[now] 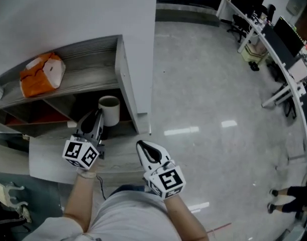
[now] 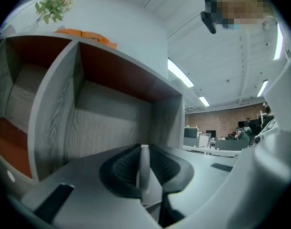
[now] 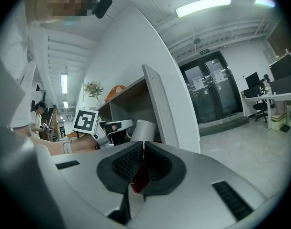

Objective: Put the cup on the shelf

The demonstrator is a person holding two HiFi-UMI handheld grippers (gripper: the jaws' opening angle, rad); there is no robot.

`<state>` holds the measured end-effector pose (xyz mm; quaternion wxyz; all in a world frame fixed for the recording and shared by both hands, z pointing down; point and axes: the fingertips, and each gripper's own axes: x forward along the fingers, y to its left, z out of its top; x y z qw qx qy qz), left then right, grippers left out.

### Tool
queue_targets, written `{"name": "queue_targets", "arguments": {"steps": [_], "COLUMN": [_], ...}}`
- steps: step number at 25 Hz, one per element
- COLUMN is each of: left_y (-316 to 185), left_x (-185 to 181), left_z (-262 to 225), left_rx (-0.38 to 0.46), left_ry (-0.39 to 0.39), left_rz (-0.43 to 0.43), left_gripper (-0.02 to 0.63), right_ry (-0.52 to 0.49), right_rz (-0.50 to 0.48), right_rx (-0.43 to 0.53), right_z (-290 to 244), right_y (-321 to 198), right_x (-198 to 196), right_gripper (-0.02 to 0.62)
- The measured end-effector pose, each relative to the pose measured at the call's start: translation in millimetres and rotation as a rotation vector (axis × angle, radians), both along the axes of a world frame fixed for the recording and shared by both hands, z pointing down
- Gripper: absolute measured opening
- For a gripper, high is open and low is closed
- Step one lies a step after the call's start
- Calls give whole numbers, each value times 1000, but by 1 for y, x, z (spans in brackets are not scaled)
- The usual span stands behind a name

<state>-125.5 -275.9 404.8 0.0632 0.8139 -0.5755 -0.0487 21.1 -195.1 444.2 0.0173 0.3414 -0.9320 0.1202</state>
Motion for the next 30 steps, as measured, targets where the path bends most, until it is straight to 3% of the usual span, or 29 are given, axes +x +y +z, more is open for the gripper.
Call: {"name": "queue_targets", "arguments": {"steps": [10, 19, 30], "left_y": [-27, -18, -25], "left_x": [0, -1, 0], "left_z": [20, 25, 53], "left_rx": [7, 32, -27], "left_ry": [-3, -26, -43], "left_rz": [77, 104, 109], "left_gripper": [57, 58, 58], "right_ry": [31, 49, 73], "right_rz": [117, 125, 135], "right_rx": [-23, -34, -44], "right_z": [12, 21, 25], "right_y": [-4, -2, 1], "right_x": [-1, -12, -12], "right_gripper": [23, 23, 23]}}
